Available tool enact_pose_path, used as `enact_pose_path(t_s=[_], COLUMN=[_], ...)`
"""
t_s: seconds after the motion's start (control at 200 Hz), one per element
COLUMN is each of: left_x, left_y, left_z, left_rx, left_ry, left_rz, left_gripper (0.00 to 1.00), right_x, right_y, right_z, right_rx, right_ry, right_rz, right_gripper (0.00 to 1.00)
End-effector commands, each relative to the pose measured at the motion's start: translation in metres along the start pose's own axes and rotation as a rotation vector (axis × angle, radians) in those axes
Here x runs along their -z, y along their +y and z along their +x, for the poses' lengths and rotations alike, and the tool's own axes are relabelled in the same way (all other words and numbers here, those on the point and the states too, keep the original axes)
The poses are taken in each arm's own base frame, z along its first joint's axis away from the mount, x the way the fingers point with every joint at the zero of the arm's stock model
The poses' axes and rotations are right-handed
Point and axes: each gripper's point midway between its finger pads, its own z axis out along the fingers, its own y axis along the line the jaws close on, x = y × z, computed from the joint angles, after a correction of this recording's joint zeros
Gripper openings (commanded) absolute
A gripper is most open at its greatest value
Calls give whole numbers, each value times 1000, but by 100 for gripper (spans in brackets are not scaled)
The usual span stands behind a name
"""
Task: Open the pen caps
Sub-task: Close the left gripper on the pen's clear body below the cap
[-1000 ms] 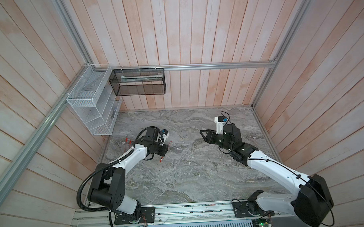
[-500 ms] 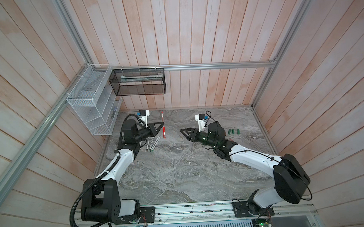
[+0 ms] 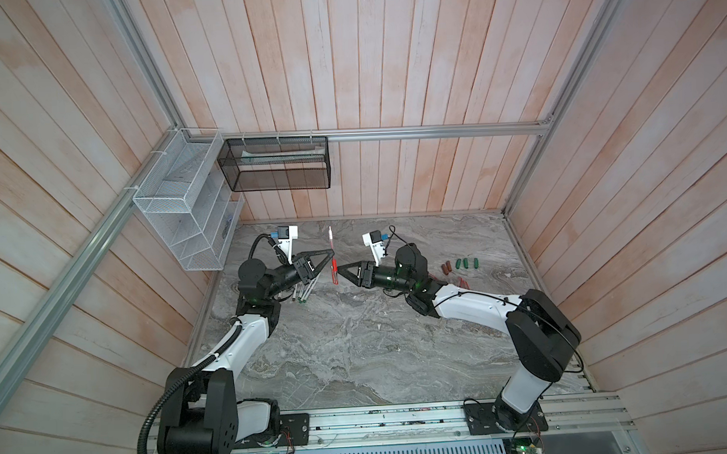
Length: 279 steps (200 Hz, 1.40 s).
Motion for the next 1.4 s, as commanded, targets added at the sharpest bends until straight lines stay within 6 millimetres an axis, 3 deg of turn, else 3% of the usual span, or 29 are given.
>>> enact_pose_path(t_s=[0.0, 0.18, 0.38, 0.59, 0.76, 0.935, 1.12, 1.39], left_x=[-3, 4, 7, 6, 6, 5, 5, 3], left_y=[-7, 0, 4, 5, 4, 6, 9, 8], left_z=[3, -3, -4, -3, -5, -4, -5, -4], left_rx=[-26, -30, -28, -23, -15, -13, -12, -11], left_ry=[22, -2, -15, -15, -14, -10, -14, -8], left_rz=[36, 5, -12, -13, -11, -14, -20, -13], left_gripper=[0, 0, 0, 0, 0, 0, 0, 0], right_x=[-5, 1, 27, 4, -1, -12, -13, -18], right_y=[26, 23, 16, 39, 26, 32, 28, 31], right_z=[-8, -5, -16, -3, 3, 9, 15, 20], right_rx=[35, 47, 33, 121, 77, 86, 69, 55], right_ry=[-12, -6, -92, 3, -4, 40, 58, 74], right_rz=[-88, -61, -21, -55, -40, -76, -86, -118], right_gripper=[44, 43, 40, 40, 38, 35, 21, 21])
